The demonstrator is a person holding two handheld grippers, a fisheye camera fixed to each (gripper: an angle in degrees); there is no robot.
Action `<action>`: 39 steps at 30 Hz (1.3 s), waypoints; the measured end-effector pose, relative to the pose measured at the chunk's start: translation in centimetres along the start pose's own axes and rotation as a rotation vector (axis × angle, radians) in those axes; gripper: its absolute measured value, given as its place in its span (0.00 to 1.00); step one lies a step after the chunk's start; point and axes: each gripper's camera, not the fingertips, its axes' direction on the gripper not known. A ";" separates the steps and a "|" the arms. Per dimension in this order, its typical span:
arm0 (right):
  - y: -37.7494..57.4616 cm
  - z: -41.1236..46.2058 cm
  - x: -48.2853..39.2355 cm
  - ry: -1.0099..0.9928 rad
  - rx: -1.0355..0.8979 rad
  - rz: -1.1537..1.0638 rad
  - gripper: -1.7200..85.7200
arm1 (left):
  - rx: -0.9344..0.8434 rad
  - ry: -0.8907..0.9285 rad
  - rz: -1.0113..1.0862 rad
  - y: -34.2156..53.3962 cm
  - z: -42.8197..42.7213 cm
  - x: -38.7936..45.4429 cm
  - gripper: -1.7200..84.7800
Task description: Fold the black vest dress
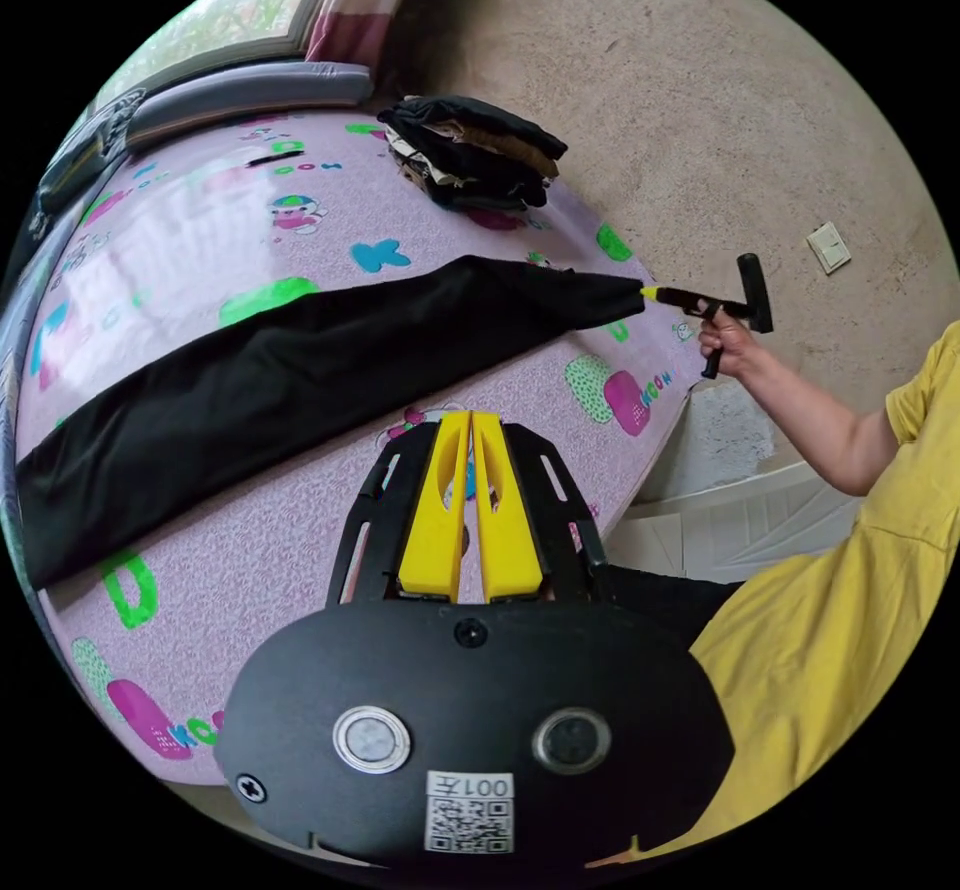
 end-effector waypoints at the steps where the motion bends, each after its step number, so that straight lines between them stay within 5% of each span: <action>1: -0.2 -0.5 0.3 -0.010 0.013 -0.008 0.02 | 0.003 -0.008 0.012 -1.3 0.9 0.9 0.01; 13: -6.0 -8.1 3.4 -0.121 0.135 -0.197 0.02 | 0.047 0.034 0.074 -12.4 7.3 8.0 0.01; 24: -14.1 9.9 13.5 0.159 -0.403 -0.156 0.02 | -0.013 -0.034 -0.013 -16.2 9.8 9.0 0.01; 33: -16.8 11.2 14.3 0.305 -0.336 -0.096 0.02 | -0.045 -0.103 -0.034 -18.8 11.4 10.5 0.01; 39: -16.3 11.6 6.6 -0.098 -0.254 -0.295 0.02 | -0.083 -0.179 0.136 -21.9 14.3 12.9 0.01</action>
